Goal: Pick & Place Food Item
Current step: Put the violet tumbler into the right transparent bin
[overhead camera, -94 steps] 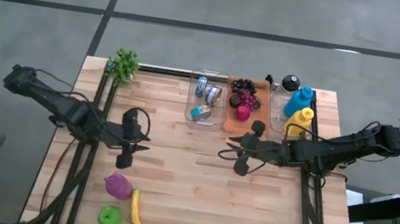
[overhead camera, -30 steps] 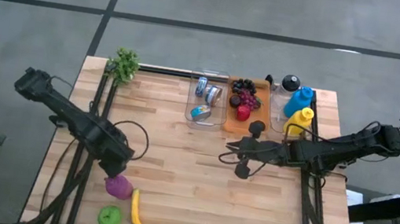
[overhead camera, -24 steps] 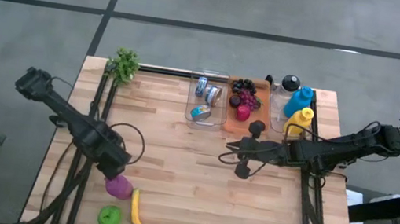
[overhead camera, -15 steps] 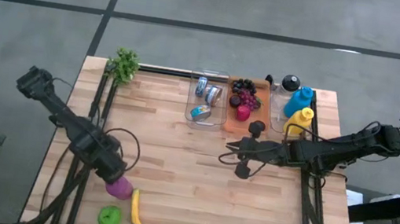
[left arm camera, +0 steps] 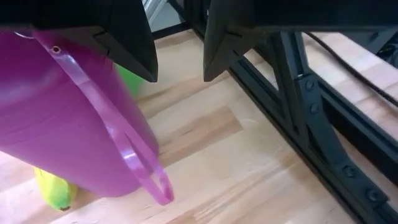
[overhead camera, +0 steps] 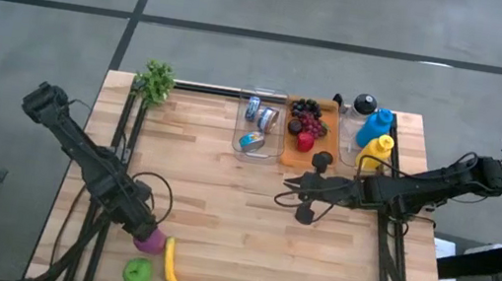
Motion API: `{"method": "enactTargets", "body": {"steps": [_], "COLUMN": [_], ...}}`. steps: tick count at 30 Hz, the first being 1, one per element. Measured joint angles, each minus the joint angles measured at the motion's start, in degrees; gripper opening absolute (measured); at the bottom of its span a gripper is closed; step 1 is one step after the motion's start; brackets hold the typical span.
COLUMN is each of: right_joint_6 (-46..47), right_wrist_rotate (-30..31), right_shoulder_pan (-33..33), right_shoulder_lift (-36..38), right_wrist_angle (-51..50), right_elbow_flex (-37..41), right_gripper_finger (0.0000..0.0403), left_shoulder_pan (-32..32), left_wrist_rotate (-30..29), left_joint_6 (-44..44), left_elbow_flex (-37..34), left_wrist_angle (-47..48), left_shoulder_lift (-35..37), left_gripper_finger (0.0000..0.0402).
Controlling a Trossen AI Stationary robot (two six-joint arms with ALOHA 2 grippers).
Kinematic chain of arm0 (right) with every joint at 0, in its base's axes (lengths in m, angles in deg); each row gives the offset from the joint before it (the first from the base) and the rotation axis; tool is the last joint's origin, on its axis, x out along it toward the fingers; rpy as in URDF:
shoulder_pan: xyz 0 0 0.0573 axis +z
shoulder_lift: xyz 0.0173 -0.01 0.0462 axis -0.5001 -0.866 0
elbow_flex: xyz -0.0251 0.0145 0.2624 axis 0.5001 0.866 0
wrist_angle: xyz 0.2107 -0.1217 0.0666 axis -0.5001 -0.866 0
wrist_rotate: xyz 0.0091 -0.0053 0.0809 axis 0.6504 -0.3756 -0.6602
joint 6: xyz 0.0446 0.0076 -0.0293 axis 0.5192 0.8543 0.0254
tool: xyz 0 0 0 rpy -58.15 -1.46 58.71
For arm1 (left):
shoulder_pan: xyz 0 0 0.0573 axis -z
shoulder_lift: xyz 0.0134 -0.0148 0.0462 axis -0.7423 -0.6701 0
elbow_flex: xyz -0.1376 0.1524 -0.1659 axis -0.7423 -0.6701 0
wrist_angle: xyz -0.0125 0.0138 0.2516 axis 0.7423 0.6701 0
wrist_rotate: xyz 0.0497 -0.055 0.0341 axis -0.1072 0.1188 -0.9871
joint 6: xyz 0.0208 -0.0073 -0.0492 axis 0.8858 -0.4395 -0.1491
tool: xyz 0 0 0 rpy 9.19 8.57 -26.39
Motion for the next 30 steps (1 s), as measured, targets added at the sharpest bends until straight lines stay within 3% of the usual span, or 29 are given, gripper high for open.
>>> {"method": "enactTargets", "body": {"steps": [19,30], "right_joint_6": [0.61,1.05], "right_wrist_rotate": [0.0,0.01], "right_shoulder_pan": [0.0,0.0], "right_shoulder_lift": [0.0,0.0], "right_wrist_angle": [0.03,0.05], "right_elbow_flex": [0.0,0.01], "right_gripper_finger": [0.0034,0.0034], "left_shoulder_pan": [0.0,0.0], "left_wrist_rotate": [-1.99,-5.58], "left_joint_6": [1.43,3.07], "left_elbow_flex": [-0.24,-0.13], "left_wrist_angle": [1.99,7.9], "left_shoulder_lift": [2.47,6.02], "left_gripper_finger": [0.0131,0.013]}}
